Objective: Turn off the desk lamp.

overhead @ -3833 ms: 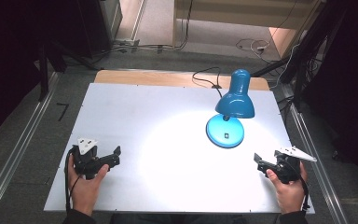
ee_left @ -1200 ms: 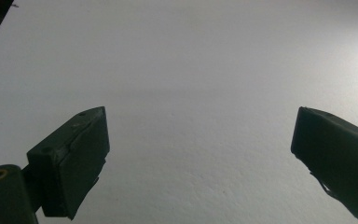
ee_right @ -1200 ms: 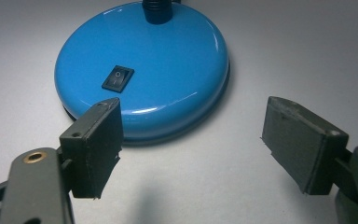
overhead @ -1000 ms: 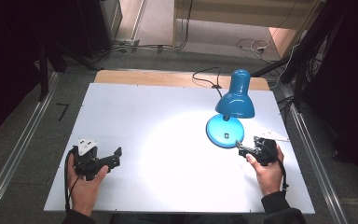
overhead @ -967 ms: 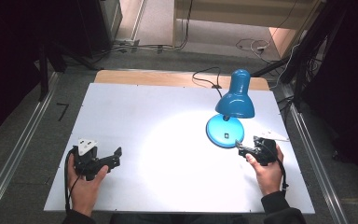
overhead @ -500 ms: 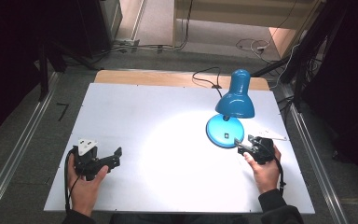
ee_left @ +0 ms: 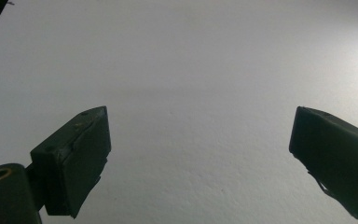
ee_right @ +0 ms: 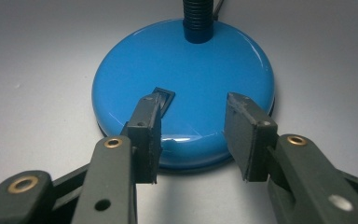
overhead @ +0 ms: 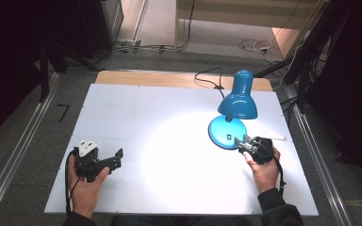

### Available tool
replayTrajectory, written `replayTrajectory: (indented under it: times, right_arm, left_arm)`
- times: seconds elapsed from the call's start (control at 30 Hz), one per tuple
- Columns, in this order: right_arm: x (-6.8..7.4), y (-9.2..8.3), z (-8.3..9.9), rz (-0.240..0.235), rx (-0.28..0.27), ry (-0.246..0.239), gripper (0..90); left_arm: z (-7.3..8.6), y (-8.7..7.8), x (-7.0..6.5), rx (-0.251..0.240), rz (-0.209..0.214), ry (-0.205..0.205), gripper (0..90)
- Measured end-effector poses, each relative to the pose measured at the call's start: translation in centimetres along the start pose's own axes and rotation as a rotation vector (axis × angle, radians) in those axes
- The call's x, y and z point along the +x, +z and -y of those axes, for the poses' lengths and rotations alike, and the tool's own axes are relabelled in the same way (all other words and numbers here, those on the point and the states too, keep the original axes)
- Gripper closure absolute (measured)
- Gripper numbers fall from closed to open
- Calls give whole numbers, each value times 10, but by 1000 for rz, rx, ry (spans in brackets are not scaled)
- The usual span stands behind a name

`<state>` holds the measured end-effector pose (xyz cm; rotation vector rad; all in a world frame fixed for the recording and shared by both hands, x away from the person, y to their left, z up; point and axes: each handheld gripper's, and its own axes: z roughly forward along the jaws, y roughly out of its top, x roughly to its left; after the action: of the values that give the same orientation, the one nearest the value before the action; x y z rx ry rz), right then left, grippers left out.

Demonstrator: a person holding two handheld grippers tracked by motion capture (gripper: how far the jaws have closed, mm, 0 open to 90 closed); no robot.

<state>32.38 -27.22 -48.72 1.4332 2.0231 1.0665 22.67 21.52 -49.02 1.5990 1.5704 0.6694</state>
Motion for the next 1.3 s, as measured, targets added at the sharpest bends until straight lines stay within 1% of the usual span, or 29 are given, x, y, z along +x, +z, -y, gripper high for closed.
replayTrajectory:
  times: [0.17, 0.33, 0.43, 0.5, 0.73, 0.93, 1.03, 1.3]
  right_arm:
    - [2, 1, -1, 1, -3, -8, 590]
    - [4, 2, -2, -12, -9, -7, 660]
    - [4, 3, -3, -13, -7, -8, 687]
    - [5, 4, -3, -22, -3, -8, 723]
    - [6, 5, -3, -28, -6, -7, 797]
    - [8, 7, -4, -31, -9, -8, 831]
    - [8, 8, -5, -38, -12, -6, 863]
    - [11, 9, -6, -40, -17, -9, 875]
  left_arm:
    - [0, 0, 0, 2, 3, 1, 62]
    - [0, 0, 0, 2, 3, -1, 62]
    - [0, 0, 0, 3, 3, 0, 62]
    - [0, 0, 0, 4, 5, -2, 62]
    - [0, 0, 0, 5, 7, -1, 62]
    - [0, 0, 0, 6, 10, -1, 63]
    - [0, 0, 0, 7, 10, 1, 63]
    - [0, 1, 0, 8, 11, 4, 63]
